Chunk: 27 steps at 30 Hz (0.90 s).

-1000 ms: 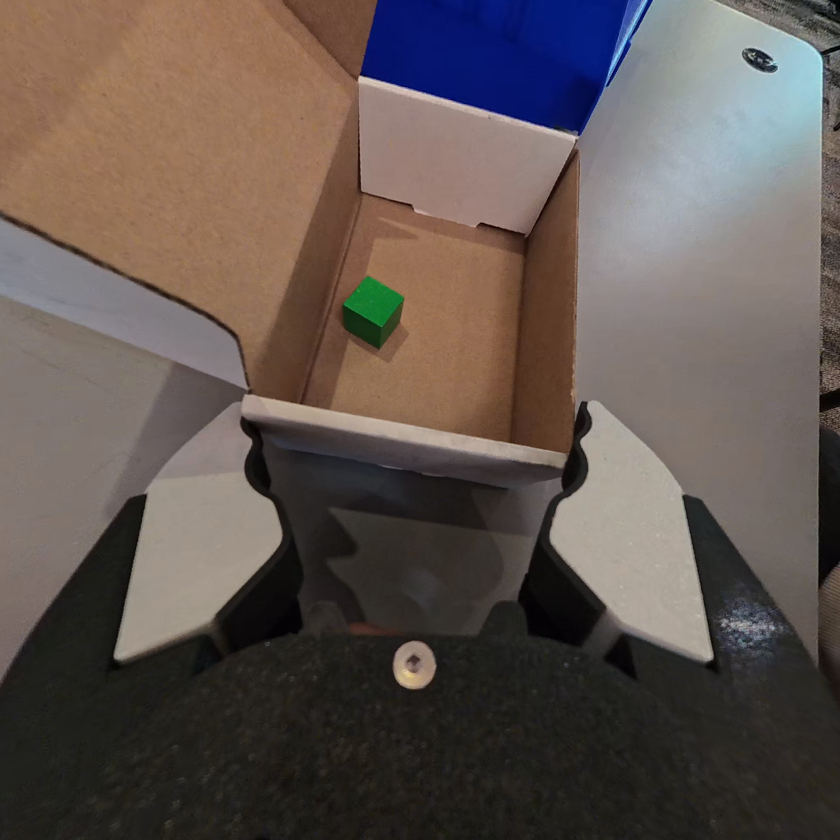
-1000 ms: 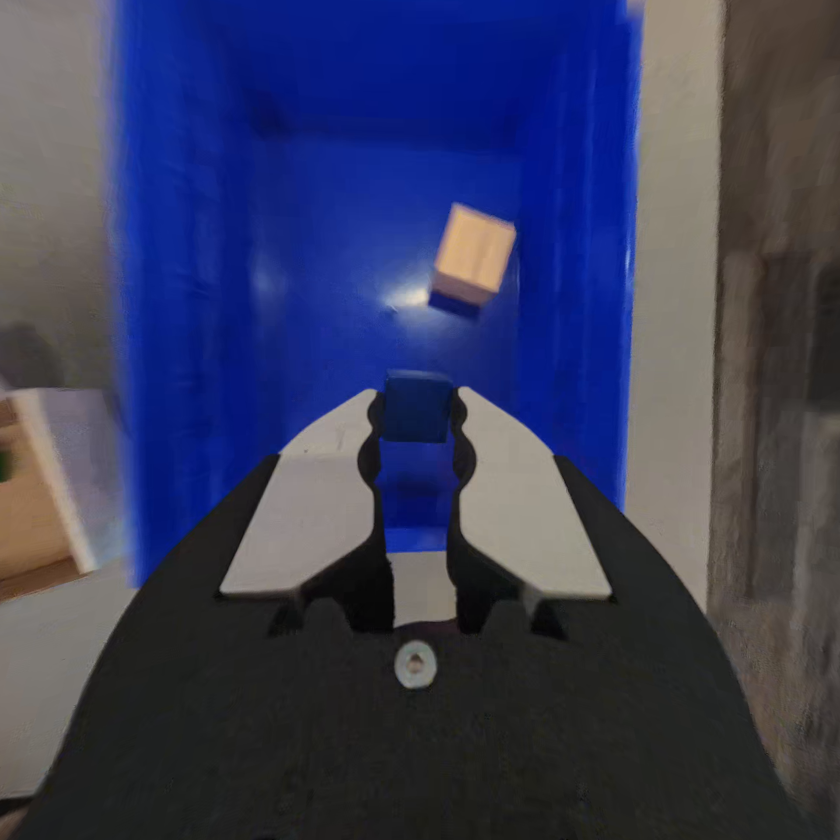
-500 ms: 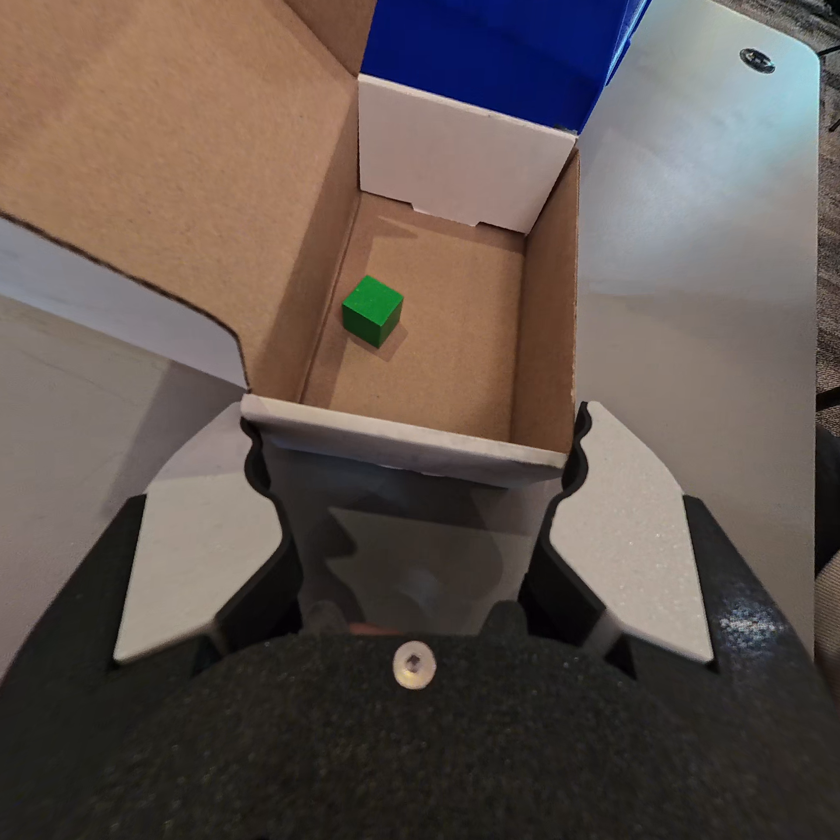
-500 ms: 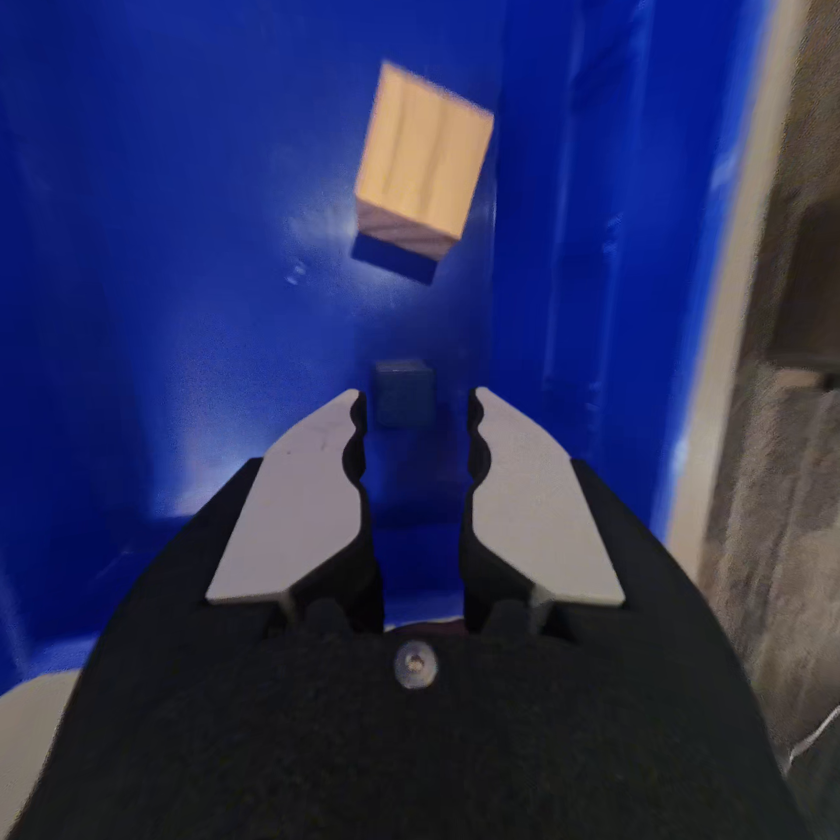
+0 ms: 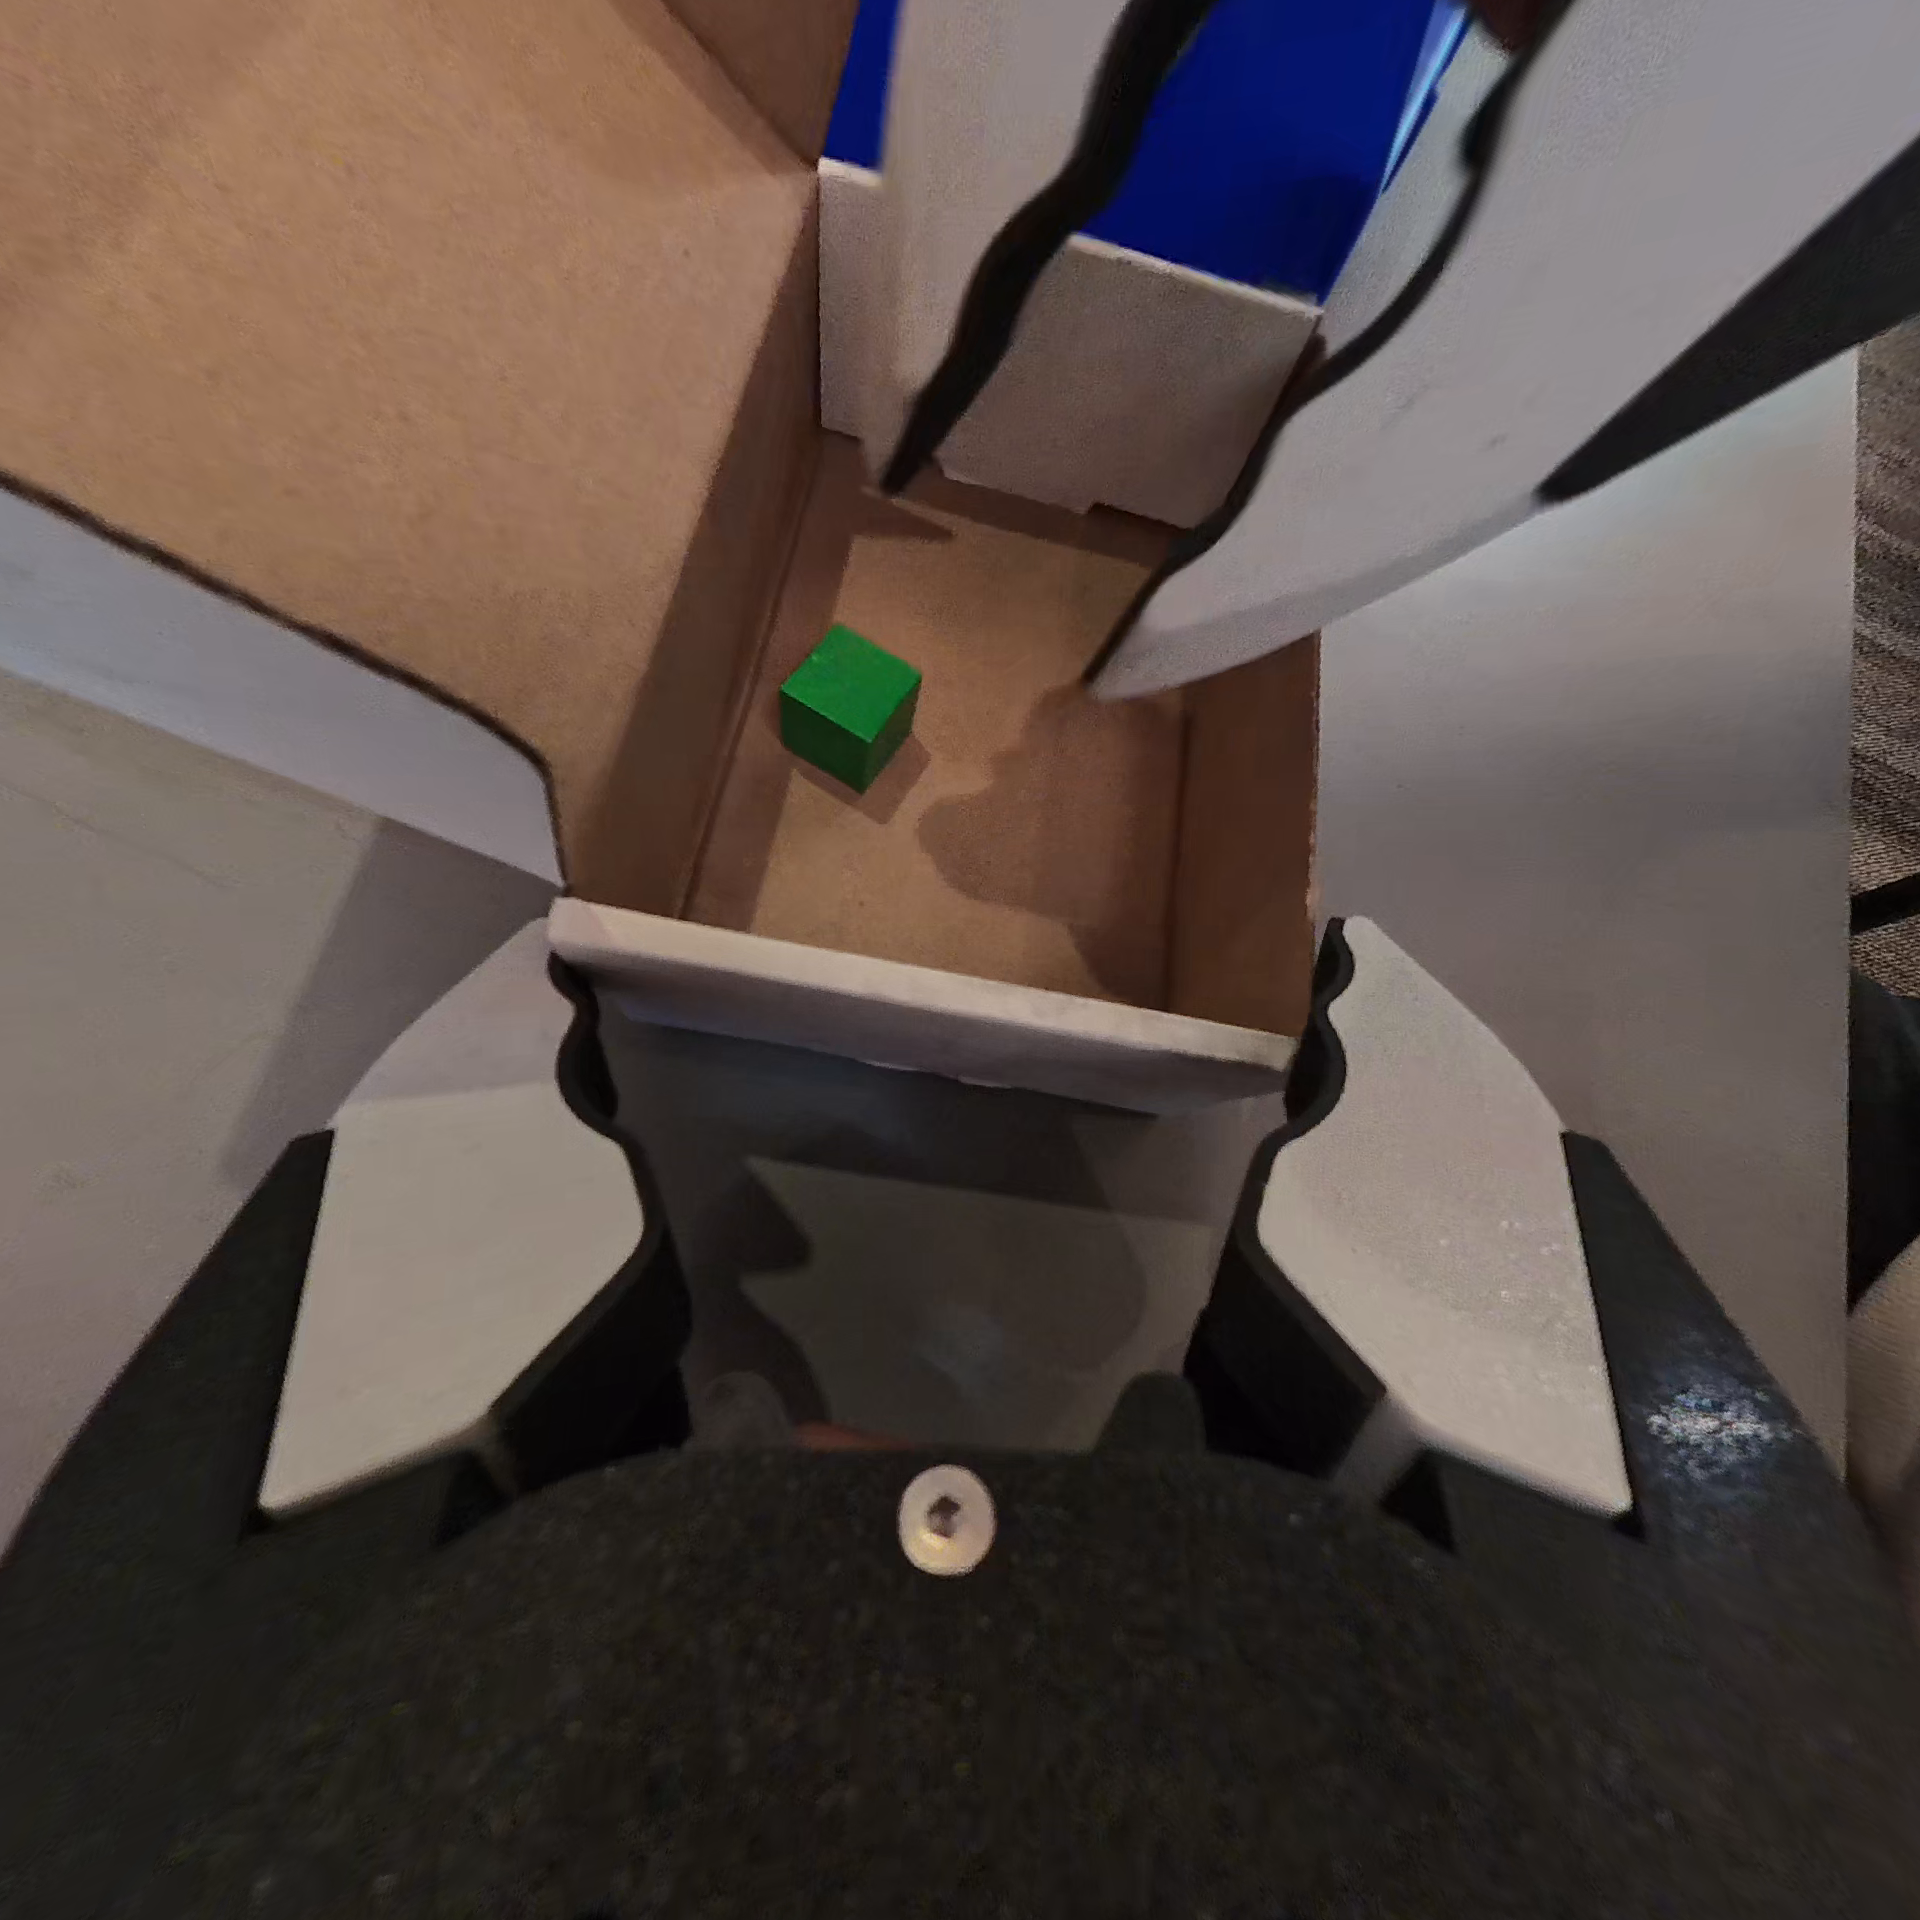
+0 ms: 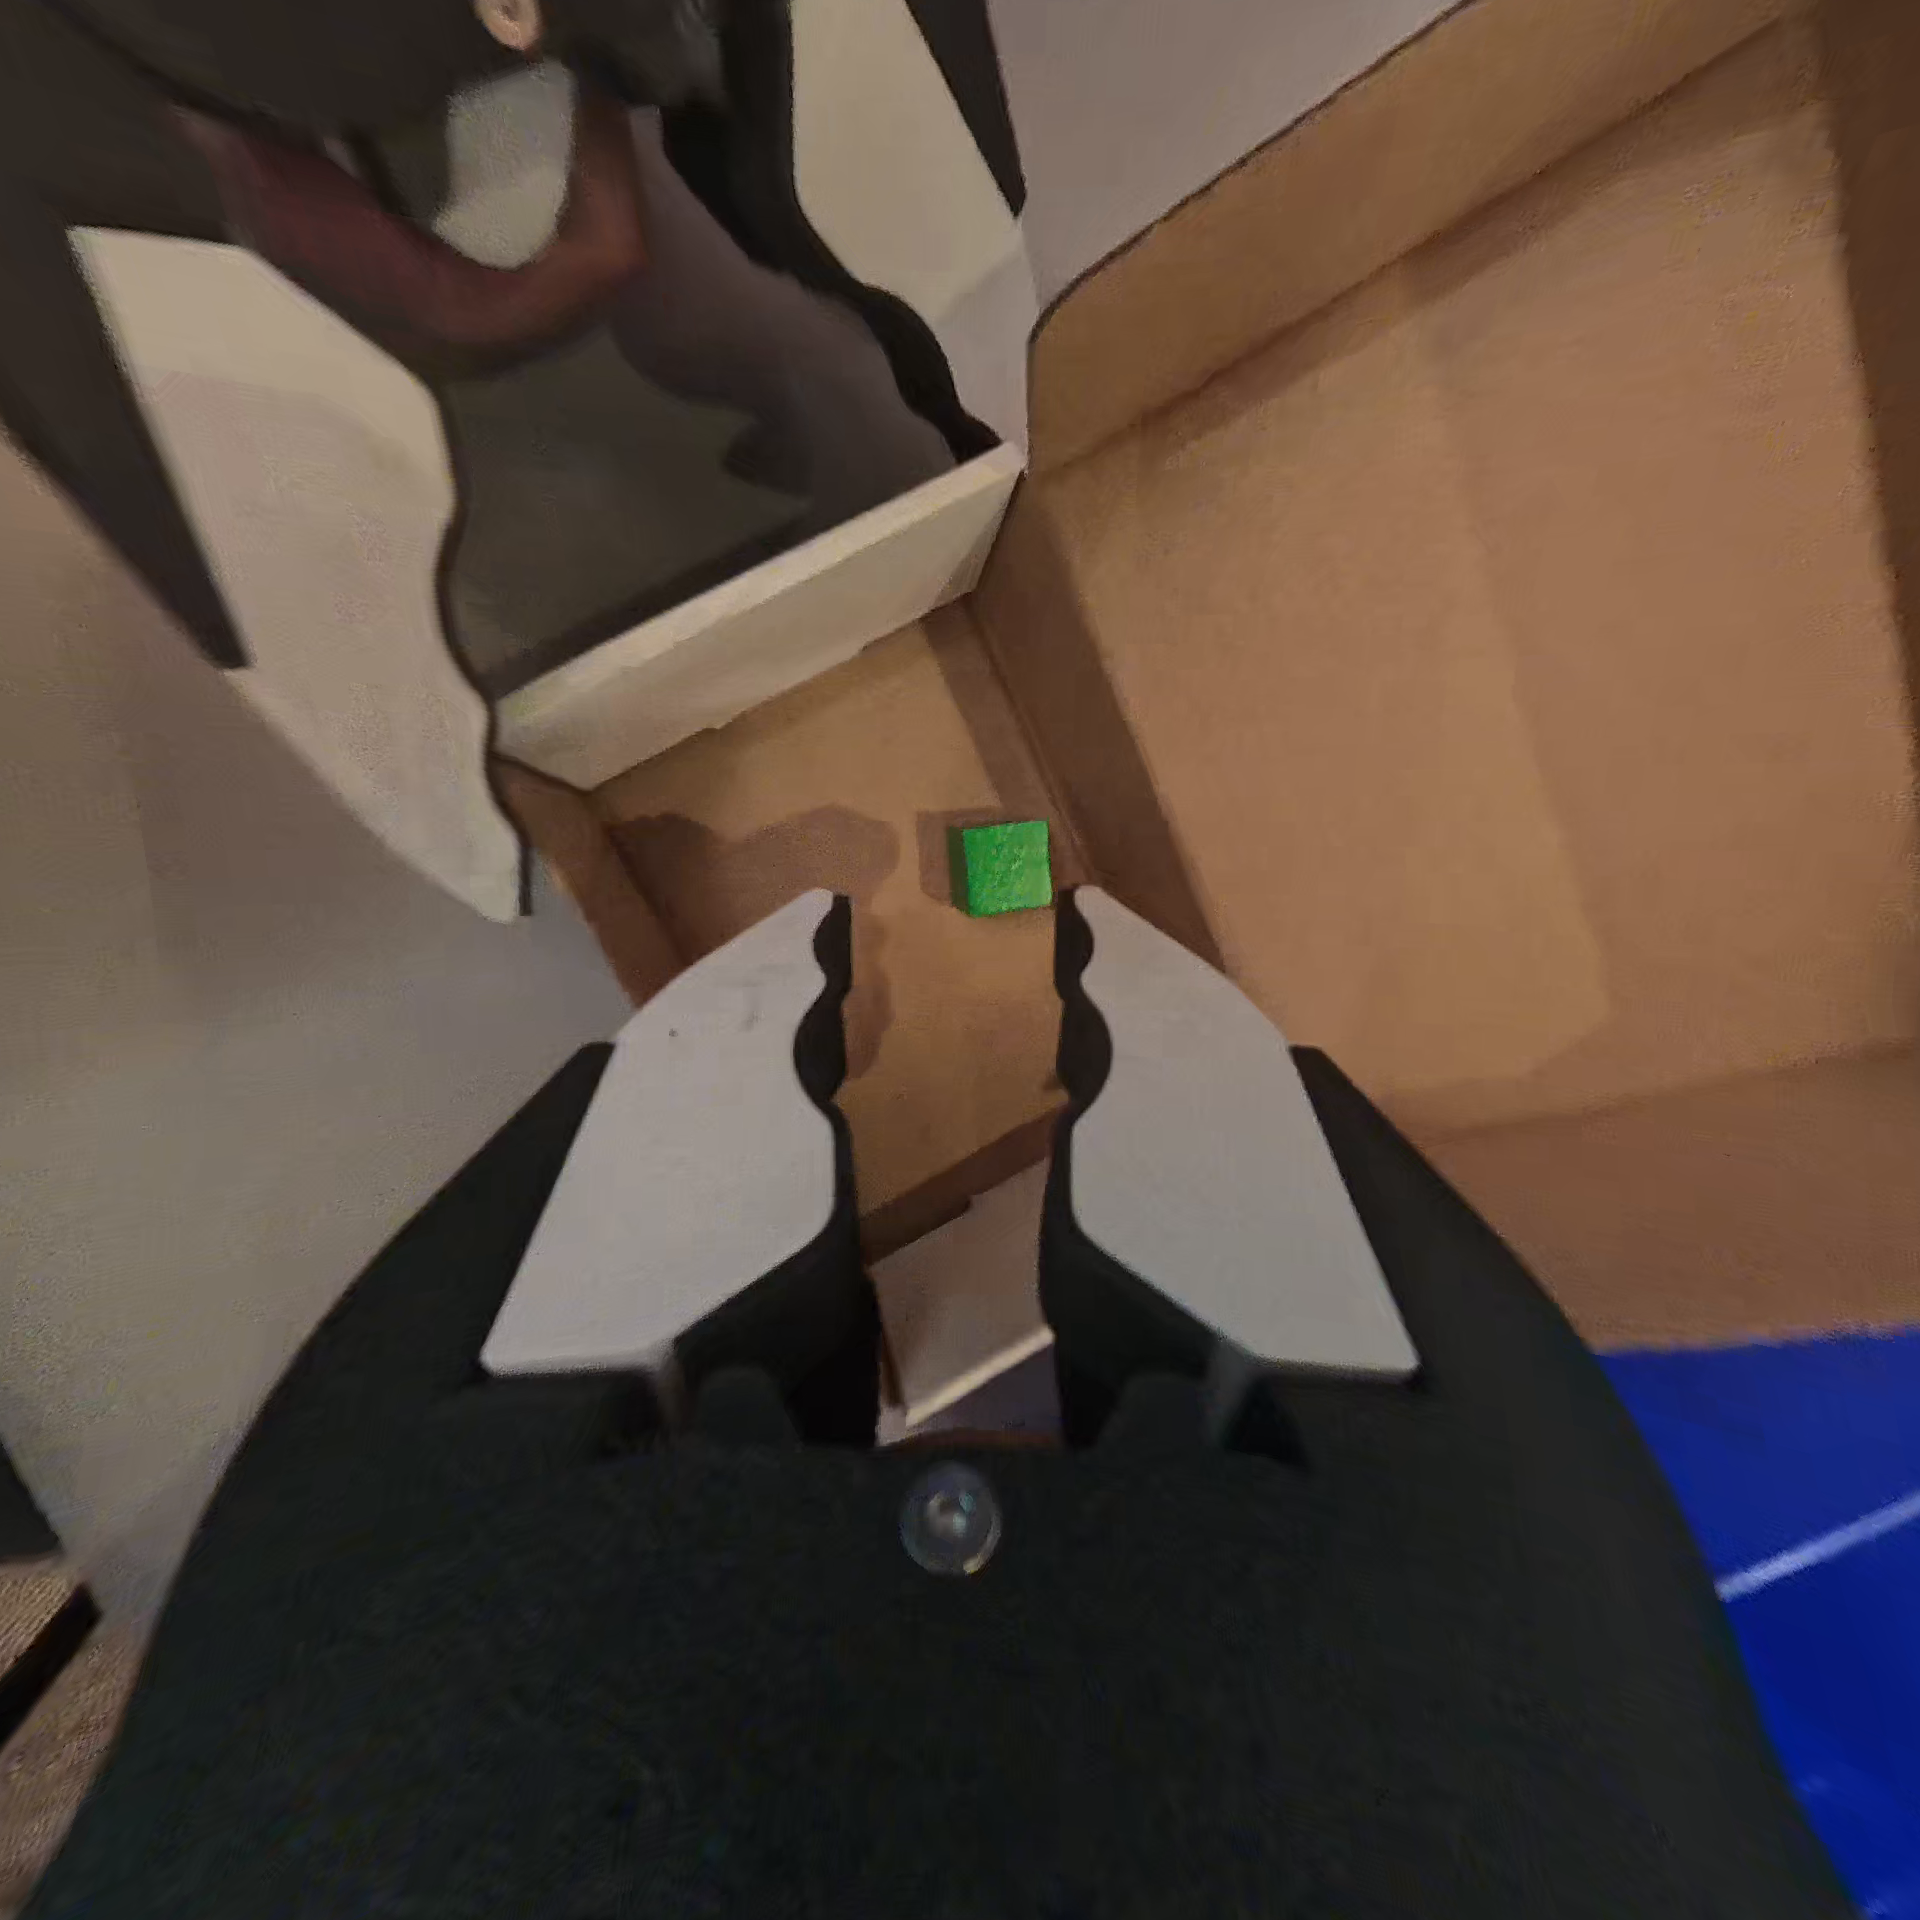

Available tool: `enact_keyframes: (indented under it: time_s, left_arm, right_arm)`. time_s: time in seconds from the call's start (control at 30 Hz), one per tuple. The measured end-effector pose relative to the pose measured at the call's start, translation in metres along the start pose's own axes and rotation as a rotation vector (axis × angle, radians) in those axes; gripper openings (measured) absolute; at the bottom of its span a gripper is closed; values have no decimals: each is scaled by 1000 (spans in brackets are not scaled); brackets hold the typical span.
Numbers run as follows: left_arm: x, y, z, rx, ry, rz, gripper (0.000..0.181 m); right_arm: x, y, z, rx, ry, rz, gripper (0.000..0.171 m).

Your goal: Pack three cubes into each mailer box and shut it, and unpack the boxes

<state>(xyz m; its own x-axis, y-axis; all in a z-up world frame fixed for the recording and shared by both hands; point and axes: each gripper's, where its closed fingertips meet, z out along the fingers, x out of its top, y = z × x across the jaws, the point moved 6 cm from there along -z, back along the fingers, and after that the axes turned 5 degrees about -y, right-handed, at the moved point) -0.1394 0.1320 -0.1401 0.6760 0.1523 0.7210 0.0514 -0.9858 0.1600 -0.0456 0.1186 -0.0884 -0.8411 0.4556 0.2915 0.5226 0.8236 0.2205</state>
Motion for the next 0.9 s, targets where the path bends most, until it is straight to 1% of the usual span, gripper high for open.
enact_keyframes:
  time_s: [0.07, 0.17, 0.23, 0.27, 0.3, 0.33, 0.43, 0.5, 0.57, 0.63, 0.73, 0.8, 0.9]
  left_arm:
    - [0, 0, 0, 1, 0, 0, 127]
    - [0, 0, 0, 0, 0, 0, 127]
    - [0, 0, 0, 0, 0, 0, 127]
    - [0, 0, 0, 0, 0, 0, 127]
    - [0, 0, 0, 0, 0, 0, 127]
    - [0, 0, 0, -1, 0, -1, 127]
    - [0, 0, 0, -1, 0, -5, 127]
    - [0, 0, 0, -2, -2, -5, 127]
    - [0, 0, 0, -1, -2, -5, 127]
    - [0, 0, 0, -1, -2, -5, 127]
    - [0, 0, 0, 0, -1, -4, 127]
    - [0, 0, 0, 0, -1, -3, 127]
    - [0, 0, 0, 1, -1, -3, 127]
  right_arm:
    - [2, 3, 14, 31, -56, -10, 38]
    - [0, 9, 29, 6, -139, -37, 39]
    - [1, 8, 38, 6, -157, -44, 38]
    - [2, 7, 43, 14, -167, -46, 36]
    - [1, 7, 48, 6, -186, -47, 28]
    - [0, 7, 50, -16, -200, -55, 24]
    - [-1, 3, 37, -36, -182, -57, 23]
    - [-3, 1, 11, -80, -131, -46, 23]
    - [-10, 1, -22, -120, -64, 3, 23]
    - [-29, 10, -57, -184, -24, 75, 23]
    - [-77, 37, -95, -264, -4, 258, 23]
    - [-121, 58, -104, -289, -48, 408, 23]
    - [-187, 80, -96, -258, -153, 627, 23]
